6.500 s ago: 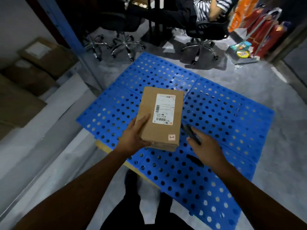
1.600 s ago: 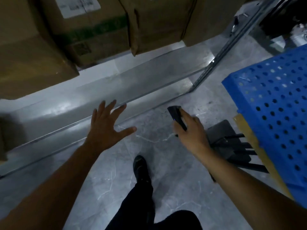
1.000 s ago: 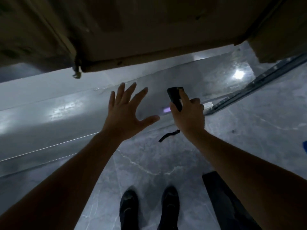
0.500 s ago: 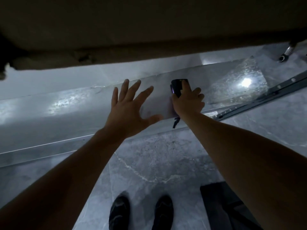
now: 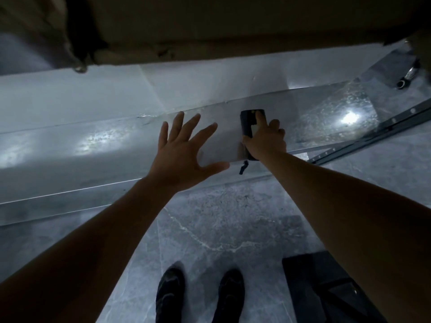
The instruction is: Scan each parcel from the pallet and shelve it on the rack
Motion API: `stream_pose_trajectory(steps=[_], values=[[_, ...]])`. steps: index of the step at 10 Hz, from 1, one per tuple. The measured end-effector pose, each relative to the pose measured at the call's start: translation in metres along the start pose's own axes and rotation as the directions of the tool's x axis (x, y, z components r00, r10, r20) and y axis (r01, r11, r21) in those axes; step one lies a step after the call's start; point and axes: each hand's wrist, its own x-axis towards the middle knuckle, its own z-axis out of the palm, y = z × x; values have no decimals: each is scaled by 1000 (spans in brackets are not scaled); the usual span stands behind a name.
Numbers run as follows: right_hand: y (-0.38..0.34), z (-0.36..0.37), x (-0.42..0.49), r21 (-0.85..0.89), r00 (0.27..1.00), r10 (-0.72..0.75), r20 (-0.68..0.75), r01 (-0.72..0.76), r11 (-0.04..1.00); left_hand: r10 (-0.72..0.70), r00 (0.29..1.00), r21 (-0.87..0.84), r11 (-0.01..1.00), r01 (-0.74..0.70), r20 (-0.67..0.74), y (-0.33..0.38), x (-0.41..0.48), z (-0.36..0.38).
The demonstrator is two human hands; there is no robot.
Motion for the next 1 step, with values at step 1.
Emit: stream_pose_trajectory(steps=[1], values=[[-2,-6,-24,77,999,-35,-22,37,996,-17,1000,2,1000,17,-1,4,-15,-7]])
